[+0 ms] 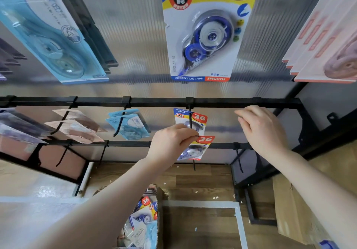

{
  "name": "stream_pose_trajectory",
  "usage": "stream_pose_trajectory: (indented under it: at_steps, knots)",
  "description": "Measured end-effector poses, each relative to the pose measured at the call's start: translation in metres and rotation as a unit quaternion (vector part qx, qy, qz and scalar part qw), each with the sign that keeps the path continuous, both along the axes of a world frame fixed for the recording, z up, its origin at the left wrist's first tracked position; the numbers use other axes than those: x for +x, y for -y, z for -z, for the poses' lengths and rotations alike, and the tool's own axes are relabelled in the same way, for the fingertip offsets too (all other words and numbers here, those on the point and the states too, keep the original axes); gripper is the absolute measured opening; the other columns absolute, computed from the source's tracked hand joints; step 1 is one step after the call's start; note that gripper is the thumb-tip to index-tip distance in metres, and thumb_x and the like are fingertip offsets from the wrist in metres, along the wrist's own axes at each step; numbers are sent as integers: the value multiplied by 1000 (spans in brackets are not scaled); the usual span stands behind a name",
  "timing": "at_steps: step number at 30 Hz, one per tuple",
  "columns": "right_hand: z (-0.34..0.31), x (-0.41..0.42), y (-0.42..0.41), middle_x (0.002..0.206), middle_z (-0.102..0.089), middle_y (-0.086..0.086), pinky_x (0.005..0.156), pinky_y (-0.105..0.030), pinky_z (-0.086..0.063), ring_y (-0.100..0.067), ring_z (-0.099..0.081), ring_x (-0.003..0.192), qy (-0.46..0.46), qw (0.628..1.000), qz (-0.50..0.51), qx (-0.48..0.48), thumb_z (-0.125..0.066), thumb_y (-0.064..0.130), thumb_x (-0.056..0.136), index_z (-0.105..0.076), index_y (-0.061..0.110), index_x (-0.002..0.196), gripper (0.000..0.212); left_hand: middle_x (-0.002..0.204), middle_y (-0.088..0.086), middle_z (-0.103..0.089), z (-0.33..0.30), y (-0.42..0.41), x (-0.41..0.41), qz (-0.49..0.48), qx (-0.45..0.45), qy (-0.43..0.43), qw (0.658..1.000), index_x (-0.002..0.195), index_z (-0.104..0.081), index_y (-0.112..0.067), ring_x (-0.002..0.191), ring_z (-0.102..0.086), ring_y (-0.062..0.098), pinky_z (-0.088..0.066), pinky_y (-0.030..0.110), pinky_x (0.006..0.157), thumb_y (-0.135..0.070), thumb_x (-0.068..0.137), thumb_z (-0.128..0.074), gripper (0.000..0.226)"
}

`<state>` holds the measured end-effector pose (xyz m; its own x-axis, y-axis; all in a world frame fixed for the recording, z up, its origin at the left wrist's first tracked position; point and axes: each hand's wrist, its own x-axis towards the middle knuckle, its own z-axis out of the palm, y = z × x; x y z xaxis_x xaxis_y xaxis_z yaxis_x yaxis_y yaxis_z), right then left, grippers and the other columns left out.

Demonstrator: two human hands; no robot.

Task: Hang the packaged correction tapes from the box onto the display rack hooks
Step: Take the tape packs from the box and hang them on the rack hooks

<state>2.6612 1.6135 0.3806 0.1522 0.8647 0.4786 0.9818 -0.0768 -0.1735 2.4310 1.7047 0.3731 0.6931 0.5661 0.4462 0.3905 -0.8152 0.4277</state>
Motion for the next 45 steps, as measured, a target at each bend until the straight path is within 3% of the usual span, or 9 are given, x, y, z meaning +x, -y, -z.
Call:
stream_pose_trajectory:
  at_steps: [5,14,17,22,28,32,35,38,45]
  knots:
    - [7,5,5,95,-67,-14,69,-29,-46,-31,-63,85,-4,1000,-1,-6,-65,2,81,-68,2,103,23,82,2,-69,3,-1,-5,3,6,4,1000,94,-70,-13,66,-65,20,-53,33,47,-40,90,-41,40]
    - [19,13,6,92,-66,-13,66,-28,-45,-30,-63,83,-13,1000,-14,-7,-64,2,82,-68,2,103,22,84,5,-68,6,-15,0,24,8,-53,998,98,-68,-11,68,-64,26,-52,40,48,-32,90,-39,37]
    - [20,13,5,93,-65,-14,65,-30,-47,-31,-62,84,-19,1000,-13,-7,-63,1,82,-68,1,104,22,92,7,-69,4,-25,5,20,7,-78,997,102,-68,-11,75,-66,28,-53,37,53,-32,90,-45,33]
    - [22,13,4,93,-66,-14,68,-29,-46,-30,-63,84,-19,1000,-16,-2,-62,1,83,-68,0,102,21,103,11,-67,2,-38,14,3,22,-130,991,110,-66,-10,82,-65,31,-47,32,60,-7,86,-63,25]
    - [24,14,5,93,-66,-14,69,-29,-47,-30,-63,84,-19,1000,-20,3,-59,4,83,-68,0,101,21,86,10,-68,-1,-40,17,4,59,-123,991,96,-69,-9,66,-65,29,-38,25,49,-2,77,-69,20]
    - [21,13,4,91,-67,-13,68,-32,-50,-31,-63,83,-14,1000,-20,-1,-62,-1,82,-68,0,100,20,80,11,-66,1,-43,20,-6,86,-121,989,91,-70,-8,68,-63,31,-45,28,52,1,70,-75,24]
    - [21,14,4,91,-67,-13,66,-32,-50,-31,-63,83,-8,1000,-19,-5,-63,-1,81,-68,0,100,19,85,11,-64,3,-42,19,-15,104,-110,988,95,-69,-8,74,-61,31,-51,36,58,-13,81,-67,15]
    - [22,13,4,89,-67,-13,64,-32,-50,-31,-63,81,5,1000,-20,-10,-64,-1,81,-69,0,99,18,92,10,-62,3,-38,11,-36,96,-116,988,104,-66,-11,83,-59,30,-50,38,65,-30,90,-42,33]
    - [21,4,8,89,-66,-13,69,-38,-51,-32,-63,80,42,998,-19,-36,-65,5,81,-68,2,99,19,111,9,-58,12,-24,-21,-83,83,-120,986,118,-57,-11,97,-54,27,-49,39,76,-30,88,-44,38]
